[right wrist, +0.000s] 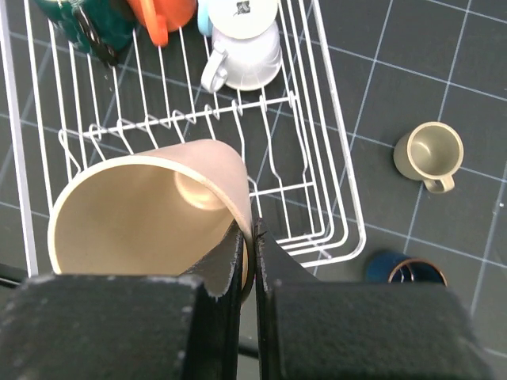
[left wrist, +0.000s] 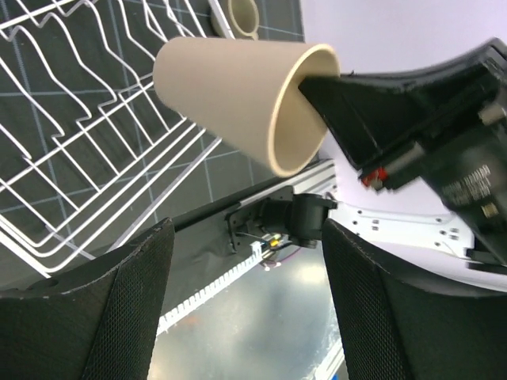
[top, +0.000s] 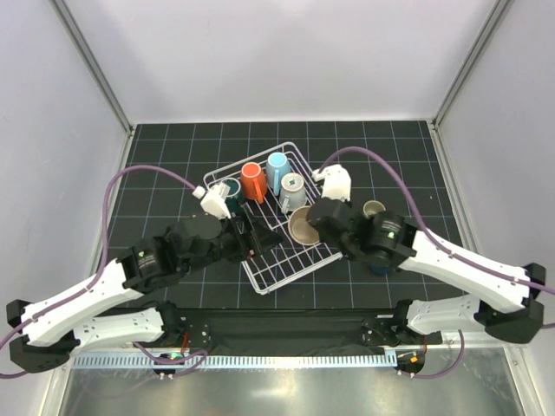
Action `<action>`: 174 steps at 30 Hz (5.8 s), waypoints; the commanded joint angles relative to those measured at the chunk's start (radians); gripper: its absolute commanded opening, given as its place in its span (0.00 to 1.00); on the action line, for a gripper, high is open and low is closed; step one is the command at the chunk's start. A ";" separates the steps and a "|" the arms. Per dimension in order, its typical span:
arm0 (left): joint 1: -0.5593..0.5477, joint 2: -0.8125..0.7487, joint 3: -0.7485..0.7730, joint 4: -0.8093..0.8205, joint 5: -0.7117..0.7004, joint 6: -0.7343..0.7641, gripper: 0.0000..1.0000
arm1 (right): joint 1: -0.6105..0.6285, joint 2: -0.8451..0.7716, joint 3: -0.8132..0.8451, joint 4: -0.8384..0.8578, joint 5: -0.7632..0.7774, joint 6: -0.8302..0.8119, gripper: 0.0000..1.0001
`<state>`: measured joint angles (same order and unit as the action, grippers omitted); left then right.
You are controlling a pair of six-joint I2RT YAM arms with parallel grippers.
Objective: Load the cups into the dish rack
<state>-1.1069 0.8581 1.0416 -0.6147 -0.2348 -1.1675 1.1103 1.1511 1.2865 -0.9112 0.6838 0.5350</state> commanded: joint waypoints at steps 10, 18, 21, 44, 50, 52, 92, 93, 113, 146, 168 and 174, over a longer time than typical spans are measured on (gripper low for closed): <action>-0.005 0.154 0.132 -0.109 -0.101 0.039 0.63 | 0.160 0.110 0.189 -0.158 0.168 0.166 0.04; -0.005 0.190 0.121 -0.085 -0.138 0.034 0.61 | 0.209 0.130 0.208 -0.161 0.169 0.177 0.04; -0.005 0.222 0.127 -0.069 -0.126 0.042 0.61 | 0.217 0.140 0.220 -0.167 0.168 0.189 0.04; -0.004 0.040 -0.034 0.055 -0.126 0.063 0.00 | 0.223 -0.083 0.103 -0.003 0.019 0.074 0.73; -0.002 -0.213 -0.162 0.229 -0.052 0.129 0.00 | 0.221 -0.235 0.019 0.031 0.014 0.056 0.85; -0.002 -0.289 -0.230 0.292 -0.041 0.152 0.00 | 0.218 -0.264 0.002 0.069 -0.015 0.069 0.87; -0.004 -0.531 -0.532 1.026 0.072 0.356 0.00 | 0.194 -0.284 -0.294 1.204 -0.398 0.223 0.84; -0.004 -0.534 -0.538 1.041 0.075 0.350 0.00 | 0.192 -0.274 -0.296 1.219 -0.402 0.223 0.84; -0.004 -0.602 -0.565 1.003 0.043 0.325 0.01 | 0.164 -0.192 -0.326 1.370 -0.503 0.338 0.68; -0.004 -0.846 -0.482 0.173 -0.425 0.081 0.81 | -0.106 -0.186 -0.210 0.930 -0.384 0.025 0.04; -0.004 -0.748 -0.416 0.099 -0.429 0.114 0.82 | -0.112 0.324 -0.141 1.129 -0.043 -0.423 0.04; -0.004 -0.735 -0.410 0.099 -0.425 0.111 0.82 | -0.112 0.397 -0.144 1.181 -0.053 -0.437 0.04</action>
<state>-1.1107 0.1036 0.6006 -0.5163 -0.6281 -1.0660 0.9993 1.5318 1.0981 0.1642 0.5987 0.1181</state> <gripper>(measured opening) 0.819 0.690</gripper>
